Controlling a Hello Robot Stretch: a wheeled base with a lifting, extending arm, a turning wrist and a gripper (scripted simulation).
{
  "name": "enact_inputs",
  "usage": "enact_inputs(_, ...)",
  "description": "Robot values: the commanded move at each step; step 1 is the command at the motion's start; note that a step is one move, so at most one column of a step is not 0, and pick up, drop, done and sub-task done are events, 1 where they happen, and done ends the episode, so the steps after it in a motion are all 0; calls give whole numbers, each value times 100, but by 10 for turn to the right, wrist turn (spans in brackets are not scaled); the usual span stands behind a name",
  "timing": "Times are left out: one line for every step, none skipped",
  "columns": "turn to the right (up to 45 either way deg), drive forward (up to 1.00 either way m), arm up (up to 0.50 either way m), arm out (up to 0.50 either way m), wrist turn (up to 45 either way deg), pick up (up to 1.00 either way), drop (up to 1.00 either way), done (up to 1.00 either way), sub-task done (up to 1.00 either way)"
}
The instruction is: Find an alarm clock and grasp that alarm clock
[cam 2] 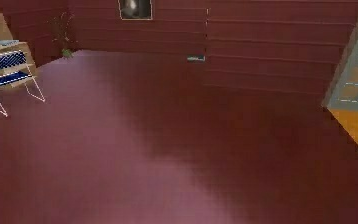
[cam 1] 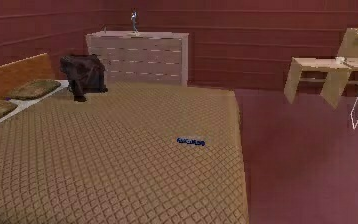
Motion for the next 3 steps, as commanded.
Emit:
enact_inputs(-450, 0, 0, 0, 0, 0, 0, 0, 0)
enact_inputs(-60, 0, 0, 0, 0, 0, 0, 0, 0)
enact_inputs(0, 35, 0, 0, 0, 0, 0, 0, 0)
